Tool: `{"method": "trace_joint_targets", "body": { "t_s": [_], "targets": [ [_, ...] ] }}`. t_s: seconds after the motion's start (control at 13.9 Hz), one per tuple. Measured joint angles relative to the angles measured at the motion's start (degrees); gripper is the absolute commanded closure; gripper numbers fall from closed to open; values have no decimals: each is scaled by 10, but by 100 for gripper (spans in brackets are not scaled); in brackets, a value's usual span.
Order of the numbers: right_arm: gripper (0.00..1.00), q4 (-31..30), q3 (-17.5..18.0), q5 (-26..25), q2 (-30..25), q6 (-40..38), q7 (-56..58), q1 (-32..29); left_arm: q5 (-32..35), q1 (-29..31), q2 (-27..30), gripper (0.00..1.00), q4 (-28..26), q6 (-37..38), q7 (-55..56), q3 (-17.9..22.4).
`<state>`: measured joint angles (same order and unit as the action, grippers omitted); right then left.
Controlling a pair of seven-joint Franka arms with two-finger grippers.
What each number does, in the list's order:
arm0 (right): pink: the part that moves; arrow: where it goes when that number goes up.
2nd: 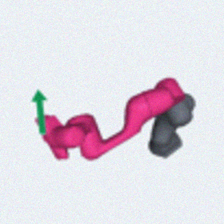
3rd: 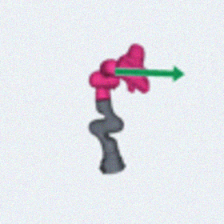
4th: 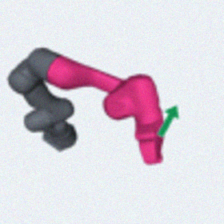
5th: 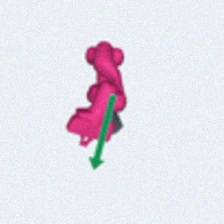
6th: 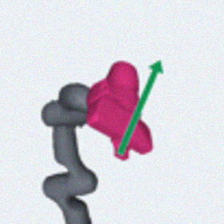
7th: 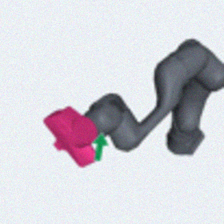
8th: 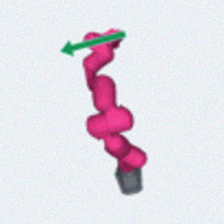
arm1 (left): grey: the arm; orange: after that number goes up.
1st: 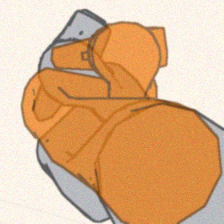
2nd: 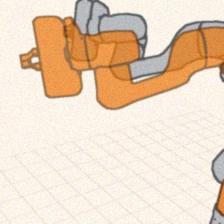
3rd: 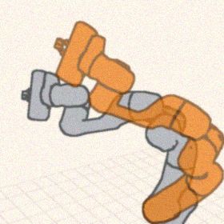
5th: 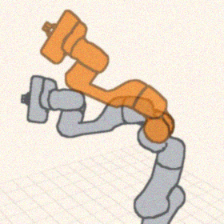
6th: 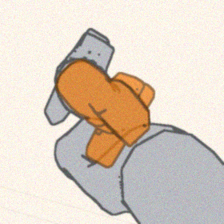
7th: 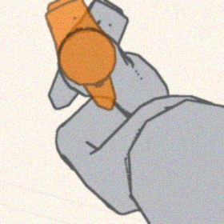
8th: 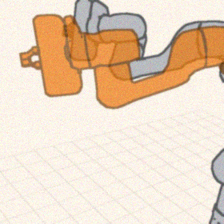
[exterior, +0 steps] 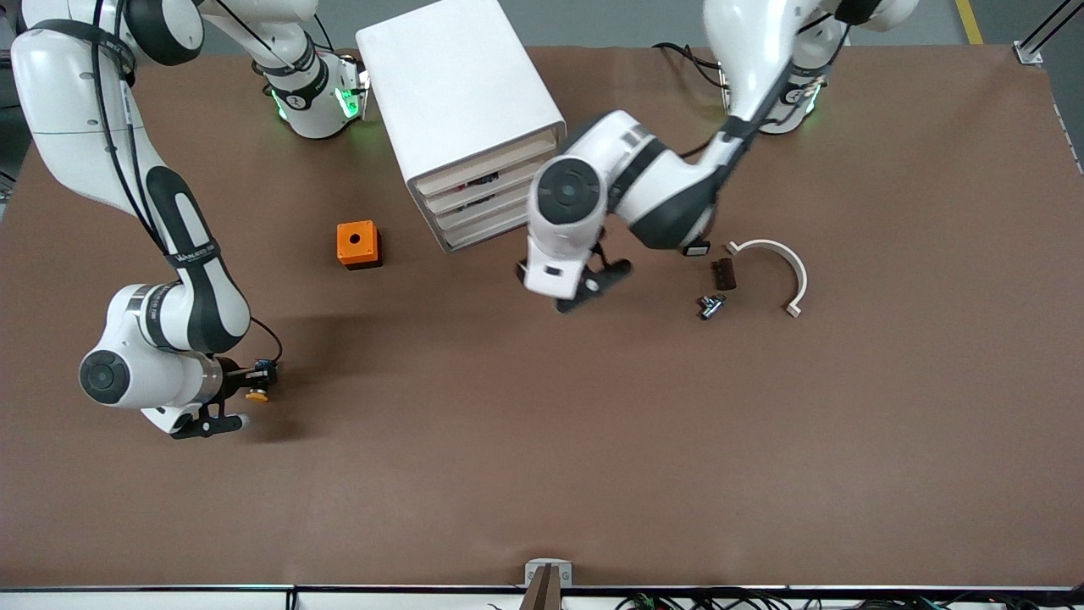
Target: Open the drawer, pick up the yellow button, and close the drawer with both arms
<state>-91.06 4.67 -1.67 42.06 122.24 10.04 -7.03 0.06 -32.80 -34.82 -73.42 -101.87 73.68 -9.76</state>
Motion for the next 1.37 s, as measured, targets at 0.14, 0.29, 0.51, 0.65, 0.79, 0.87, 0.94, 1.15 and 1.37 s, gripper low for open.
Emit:
{"method": "trace_joint_targets", "body": {
  "t_s": [0.14, 0.29, 0.51, 0.65, 0.79, 0.87, 0.94, 1.15, 1.37],
  "targets": [
    [0, 11, 0, 0, -6, 1, 0, 0, 28, 42, 23, 0, 0, 14, -20, 1],
    [0, 19, 1, 0, -27, -4, 0, 1, 39, 86, 48, 0, 0, 51, -88, 1],
    [0, 22, 1, 0, -78, -31, 0, 1, 40, 152, 90, 0, 1, 86, -198, 2],
    [0, 23, 2, 0, -116, -54, -3, 2, 40, 195, 119, 0, 0, 106, -264, 2],
    [0, 23, 4, 0, -154, -80, -28, 7, 40, 236, 145, 0, 0, 128, -336, 2],
    [0, 24, 5, 0, -175, -95, -39, 11, 40, 254, 157, 0, 0, 138, -367, 1],
    [0, 24, 6, 0, -197, -110, -46, 18, 40, 270, 168, 0, 0, 148, -392, 1],
    [0, 25, 7, 0, -267, -154, -66, 38, 40, 306, 192, 0, -4, 172, -441, 1],
    [0, 25, 7, 0, -322, -182, -79, 44, 40, 329, 232, 0, -38, 175, -492, 3]
  ]
}}
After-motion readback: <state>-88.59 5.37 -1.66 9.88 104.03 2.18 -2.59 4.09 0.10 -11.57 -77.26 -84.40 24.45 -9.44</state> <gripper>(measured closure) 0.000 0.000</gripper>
